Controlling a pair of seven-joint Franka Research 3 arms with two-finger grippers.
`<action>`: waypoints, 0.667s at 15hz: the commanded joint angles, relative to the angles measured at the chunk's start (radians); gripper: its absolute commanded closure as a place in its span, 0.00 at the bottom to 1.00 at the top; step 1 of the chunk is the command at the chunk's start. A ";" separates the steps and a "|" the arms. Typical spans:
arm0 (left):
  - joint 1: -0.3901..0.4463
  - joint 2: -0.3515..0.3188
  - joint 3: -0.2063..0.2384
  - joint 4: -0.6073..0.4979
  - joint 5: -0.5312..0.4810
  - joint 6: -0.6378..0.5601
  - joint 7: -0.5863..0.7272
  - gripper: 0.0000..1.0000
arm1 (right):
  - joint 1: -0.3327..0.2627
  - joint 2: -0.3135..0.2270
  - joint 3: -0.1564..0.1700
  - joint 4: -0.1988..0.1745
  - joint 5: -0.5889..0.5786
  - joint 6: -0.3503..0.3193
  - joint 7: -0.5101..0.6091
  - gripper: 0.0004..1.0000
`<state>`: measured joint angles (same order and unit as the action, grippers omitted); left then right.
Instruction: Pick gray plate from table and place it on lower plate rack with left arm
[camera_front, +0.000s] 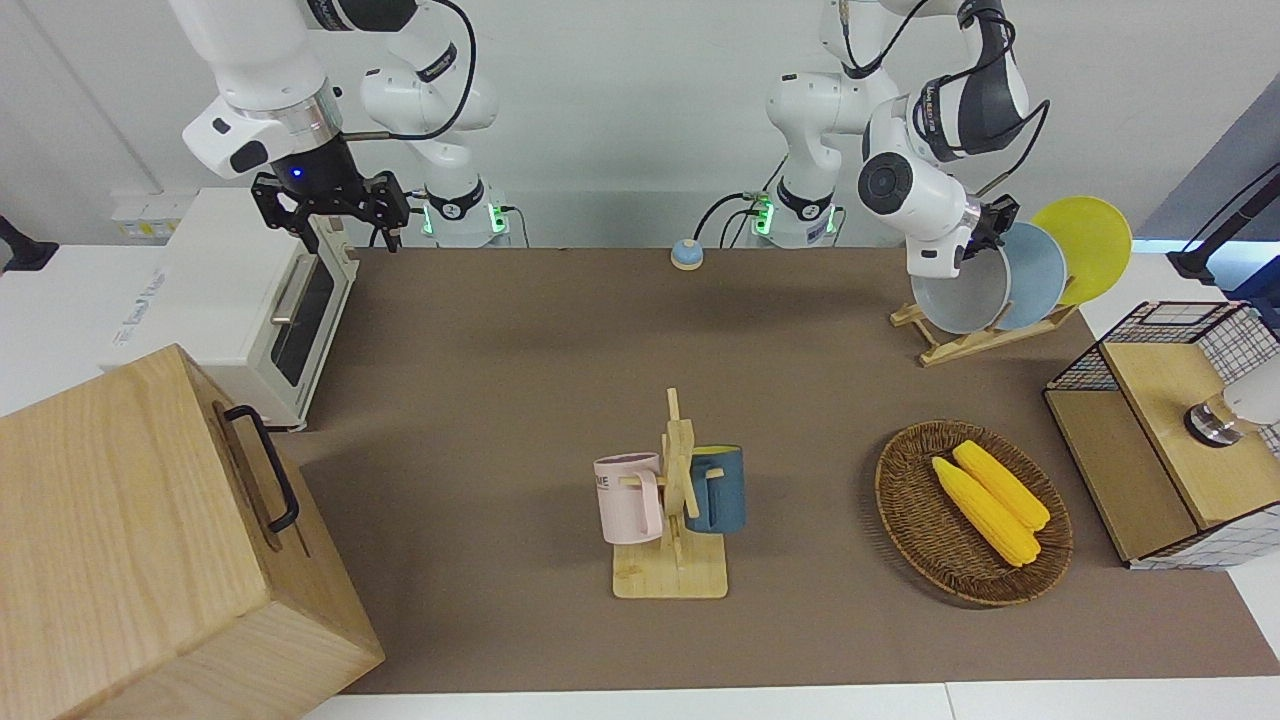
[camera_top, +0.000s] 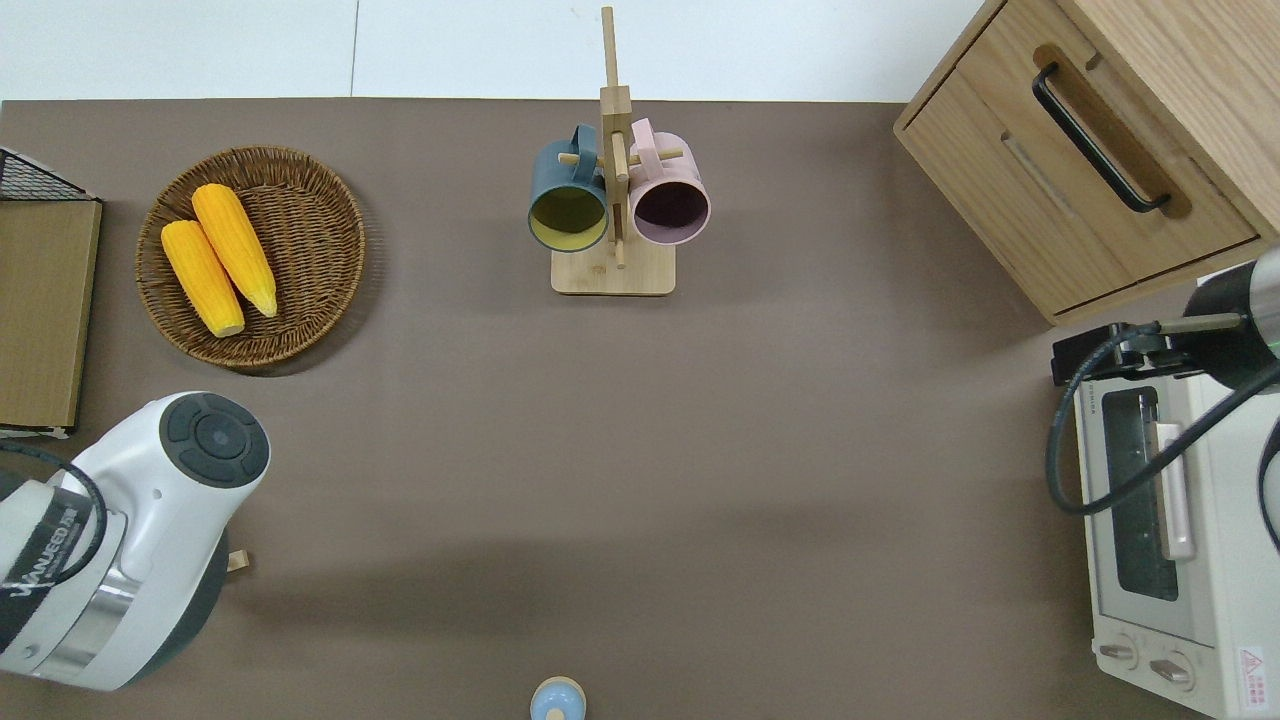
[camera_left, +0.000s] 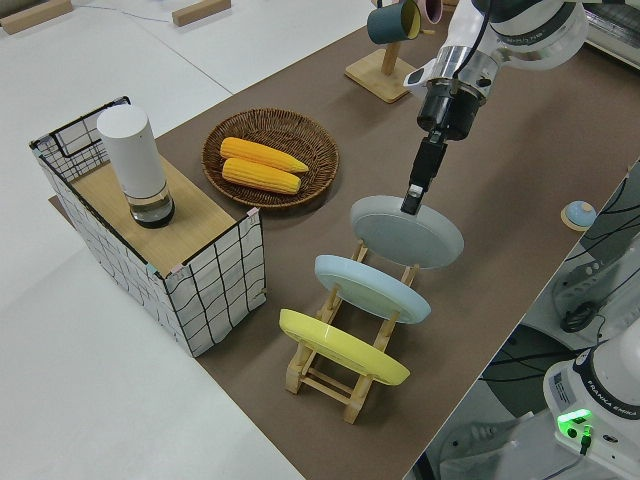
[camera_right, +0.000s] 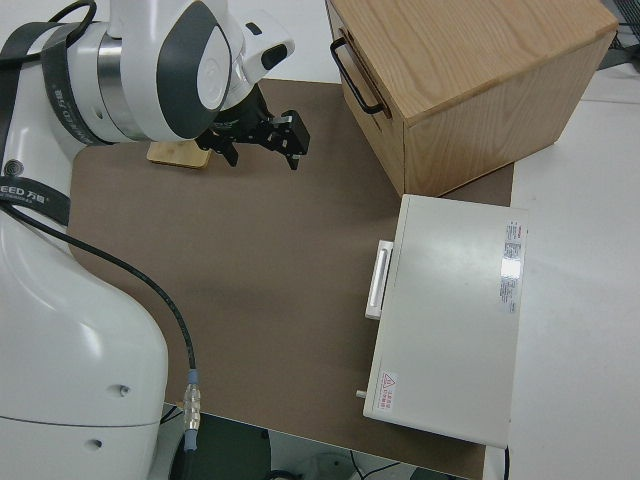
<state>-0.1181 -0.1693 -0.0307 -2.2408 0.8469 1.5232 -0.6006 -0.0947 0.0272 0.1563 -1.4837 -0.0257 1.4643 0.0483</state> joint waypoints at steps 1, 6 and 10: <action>-0.002 0.034 0.005 -0.032 0.046 0.038 -0.091 1.00 | 0.007 0.000 -0.006 0.006 0.003 -0.001 0.004 0.02; 0.002 0.063 0.005 -0.036 0.047 0.072 -0.104 1.00 | 0.007 0.000 -0.006 0.006 0.003 -0.001 0.004 0.02; 0.002 0.068 0.005 -0.036 0.047 0.072 -0.110 1.00 | 0.007 0.000 -0.006 0.006 0.003 -0.001 0.004 0.02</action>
<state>-0.1175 -0.0982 -0.0307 -2.2597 0.8700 1.5775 -0.6899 -0.0947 0.0272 0.1563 -1.4837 -0.0257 1.4643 0.0483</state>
